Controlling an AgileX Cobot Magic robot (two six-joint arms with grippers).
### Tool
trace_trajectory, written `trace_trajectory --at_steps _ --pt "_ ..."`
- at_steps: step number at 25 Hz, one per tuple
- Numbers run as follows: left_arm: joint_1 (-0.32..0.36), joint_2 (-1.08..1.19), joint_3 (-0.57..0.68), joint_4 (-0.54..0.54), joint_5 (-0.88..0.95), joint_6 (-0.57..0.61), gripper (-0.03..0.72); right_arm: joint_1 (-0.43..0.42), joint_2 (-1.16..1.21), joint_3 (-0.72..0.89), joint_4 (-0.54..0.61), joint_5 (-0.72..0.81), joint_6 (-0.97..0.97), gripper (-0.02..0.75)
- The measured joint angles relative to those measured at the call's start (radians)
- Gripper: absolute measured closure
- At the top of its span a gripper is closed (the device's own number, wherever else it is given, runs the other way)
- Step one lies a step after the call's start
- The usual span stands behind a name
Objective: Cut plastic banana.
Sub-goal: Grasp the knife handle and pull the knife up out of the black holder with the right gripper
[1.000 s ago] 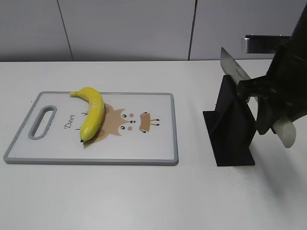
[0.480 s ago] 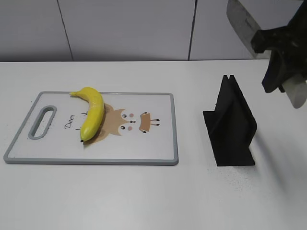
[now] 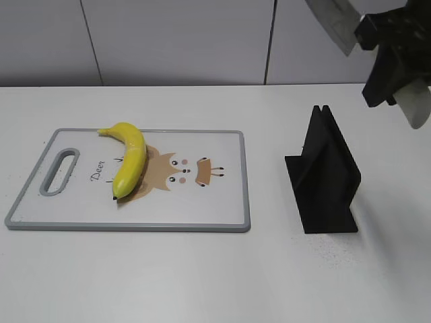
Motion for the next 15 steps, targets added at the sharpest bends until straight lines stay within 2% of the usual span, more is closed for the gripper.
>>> trace_trajectory --at_steps 6,11,15 --pt "0.0 0.001 0.0 -0.013 0.001 0.019 0.167 0.0 0.0 -0.002 0.006 0.001 -0.247 0.556" --pt "0.0 0.058 -0.033 -0.085 0.024 0.119 0.167 0.0 0.006 -0.007 0.001 0.002 -0.406 0.556" --pt "0.0 0.165 -0.093 -0.094 0.029 0.208 0.167 0.0 0.043 -0.043 0.0 0.003 -0.515 0.556"
